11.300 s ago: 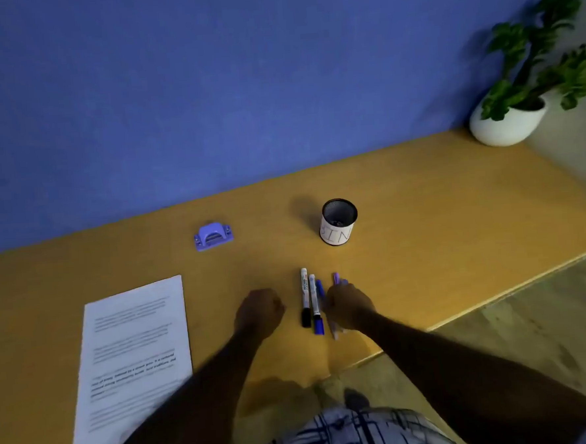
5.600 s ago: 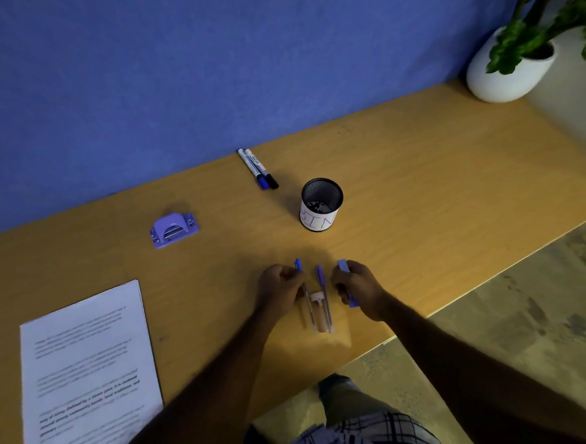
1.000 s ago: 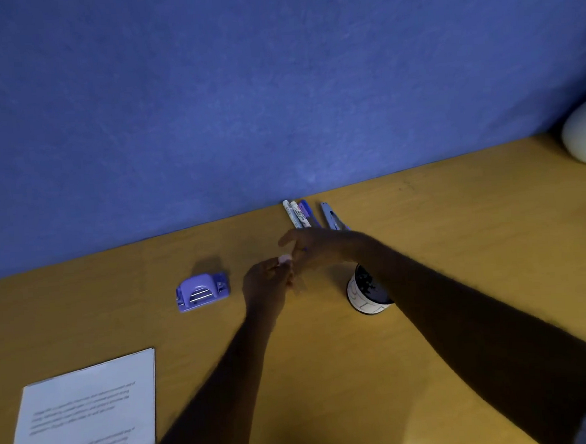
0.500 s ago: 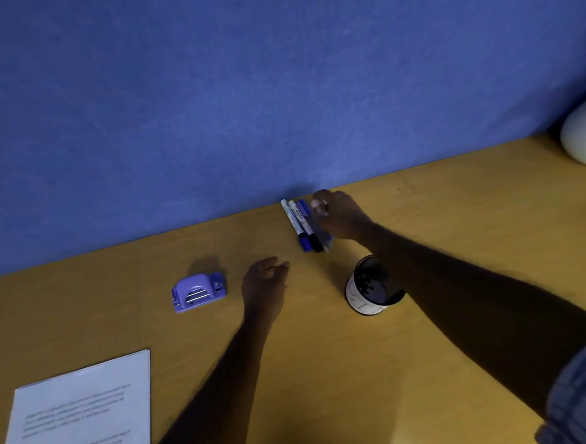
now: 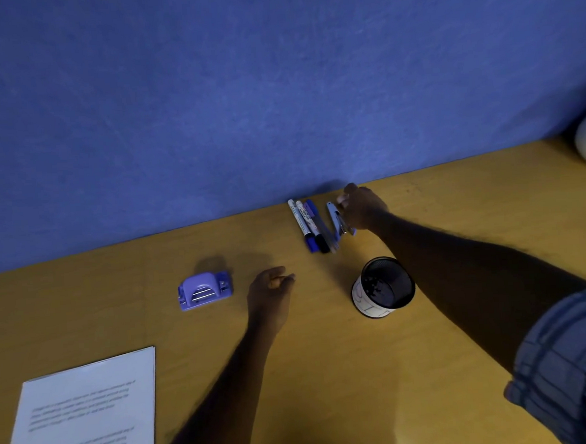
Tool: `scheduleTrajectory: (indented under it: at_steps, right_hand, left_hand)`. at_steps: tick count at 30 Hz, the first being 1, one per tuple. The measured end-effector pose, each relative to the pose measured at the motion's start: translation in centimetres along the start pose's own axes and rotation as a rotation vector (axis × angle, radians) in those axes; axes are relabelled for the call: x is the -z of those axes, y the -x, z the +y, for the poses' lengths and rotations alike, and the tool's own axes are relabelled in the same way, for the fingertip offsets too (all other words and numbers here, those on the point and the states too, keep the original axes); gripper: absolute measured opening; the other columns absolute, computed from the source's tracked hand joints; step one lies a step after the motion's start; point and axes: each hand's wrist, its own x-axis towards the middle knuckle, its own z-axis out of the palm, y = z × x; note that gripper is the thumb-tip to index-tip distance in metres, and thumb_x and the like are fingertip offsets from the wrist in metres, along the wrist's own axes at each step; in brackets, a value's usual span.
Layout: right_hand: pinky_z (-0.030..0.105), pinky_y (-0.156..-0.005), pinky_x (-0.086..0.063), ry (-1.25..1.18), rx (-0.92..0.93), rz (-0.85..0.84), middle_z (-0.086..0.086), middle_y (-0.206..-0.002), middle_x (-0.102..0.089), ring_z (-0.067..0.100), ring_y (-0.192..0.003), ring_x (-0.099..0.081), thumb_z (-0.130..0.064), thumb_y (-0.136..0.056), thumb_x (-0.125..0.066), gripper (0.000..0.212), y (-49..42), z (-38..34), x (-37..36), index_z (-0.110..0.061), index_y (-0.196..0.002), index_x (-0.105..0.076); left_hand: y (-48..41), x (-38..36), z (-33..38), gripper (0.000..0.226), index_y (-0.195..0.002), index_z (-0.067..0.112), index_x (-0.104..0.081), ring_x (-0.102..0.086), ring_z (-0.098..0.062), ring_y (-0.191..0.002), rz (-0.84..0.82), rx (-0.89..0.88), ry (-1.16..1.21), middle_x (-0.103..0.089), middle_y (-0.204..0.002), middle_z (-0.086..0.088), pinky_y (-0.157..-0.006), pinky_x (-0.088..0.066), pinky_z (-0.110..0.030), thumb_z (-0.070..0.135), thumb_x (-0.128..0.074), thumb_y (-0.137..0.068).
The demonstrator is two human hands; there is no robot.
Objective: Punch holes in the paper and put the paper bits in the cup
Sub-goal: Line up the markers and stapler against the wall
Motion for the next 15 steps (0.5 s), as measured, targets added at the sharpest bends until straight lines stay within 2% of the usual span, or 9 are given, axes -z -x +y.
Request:
scheduleTrajectory:
  at_steps: [5,10,12,15]
  right_hand:
    - [0.046,-0.088,-0.053,0.121,-0.023,0.057,0.016,-0.123,-0.056,0.032,-0.112,-0.056,-0.031,-0.093,-0.055,0.043,0.8,0.1,0.4,-0.009,-0.129,-0.045]
    - [0.045,-0.085,-0.053,0.219,0.174,0.072,0.015,-0.125,-0.052,0.031,-0.116,-0.050,-0.028,-0.088,-0.061,0.047,2.6,-0.8,1.0,-0.009,-0.128,-0.047]
    - [0.045,-0.086,-0.053,0.218,0.240,0.067,0.015,-0.126,-0.051,0.032,-0.117,-0.049,-0.028,-0.088,-0.060,0.048,3.7,-1.9,1.0,-0.007,-0.129,-0.047]
    - [0.043,-0.090,-0.049,0.242,0.317,0.067,0.015,-0.126,-0.051,0.033,-0.118,-0.048,-0.030,-0.089,-0.057,0.046,6.0,-4.1,0.7,-0.007,-0.128,-0.048]
  left_hand:
    - [-0.2,0.5,-0.4,0.031,-0.119,0.010,-0.065,-0.066,-0.029,-0.106,0.006,-0.009,-0.054,-0.069,-0.117,-0.012,-0.096,-0.053,-0.053,0.021,-0.069,-0.090]
    - [0.1,0.7,-0.8,0.032,-0.116,0.008,-0.067,-0.062,-0.020,-0.108,0.020,-0.055,-0.139,-0.068,-0.116,-0.008,-0.094,-0.054,-0.049,0.022,-0.072,-0.087]
    - [0.4,0.8,-0.9,0.032,-0.114,0.008,-0.069,-0.062,-0.016,-0.103,0.025,-0.075,-0.182,-0.069,-0.114,-0.007,-0.092,-0.054,-0.041,0.023,-0.074,-0.086]
    - [1.4,1.4,-1.2,0.031,-0.113,0.010,-0.068,-0.060,-0.009,-0.091,-0.003,-0.124,-0.284,-0.070,-0.109,-0.005,-0.076,-0.046,-0.020,0.024,-0.074,-0.086]
